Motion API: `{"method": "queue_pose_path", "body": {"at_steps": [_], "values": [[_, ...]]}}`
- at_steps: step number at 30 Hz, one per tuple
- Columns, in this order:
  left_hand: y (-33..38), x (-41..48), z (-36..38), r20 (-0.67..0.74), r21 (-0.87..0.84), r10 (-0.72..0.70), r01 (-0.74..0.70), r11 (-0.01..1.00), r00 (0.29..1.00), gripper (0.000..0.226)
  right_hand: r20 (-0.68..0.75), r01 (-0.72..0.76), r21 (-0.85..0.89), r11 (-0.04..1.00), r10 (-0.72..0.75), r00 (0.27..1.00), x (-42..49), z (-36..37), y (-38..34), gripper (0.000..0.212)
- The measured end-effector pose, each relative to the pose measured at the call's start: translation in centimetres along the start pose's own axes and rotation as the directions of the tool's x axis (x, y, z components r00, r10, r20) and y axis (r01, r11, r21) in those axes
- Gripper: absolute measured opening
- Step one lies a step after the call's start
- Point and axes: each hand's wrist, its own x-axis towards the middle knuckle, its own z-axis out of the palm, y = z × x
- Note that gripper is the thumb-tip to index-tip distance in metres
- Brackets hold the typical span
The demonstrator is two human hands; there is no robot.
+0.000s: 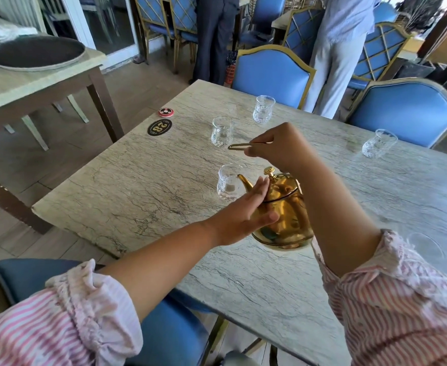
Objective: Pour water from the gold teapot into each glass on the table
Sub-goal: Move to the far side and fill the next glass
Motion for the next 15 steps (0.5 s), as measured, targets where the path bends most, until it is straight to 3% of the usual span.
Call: {"method": "queue_pose_path", "body": {"at_steps": [6,15], "values": [[0.1,-0.3,-0.1,0.017,0.167,0.001,-0.004,0.986,1.000,0.108,-0.151,0.027,0.098,0.995,-0.012,0.988,-2.2,0.3,1.6,0.029],[1.4,-2.4,-0.1,0.119,0.340,0.059,-0.096,0.936,0.991,0.095,-0.393,-0.090,0.337,0.937,0.227,0.891,-8.0,1.0,2.5,0.018]]}}
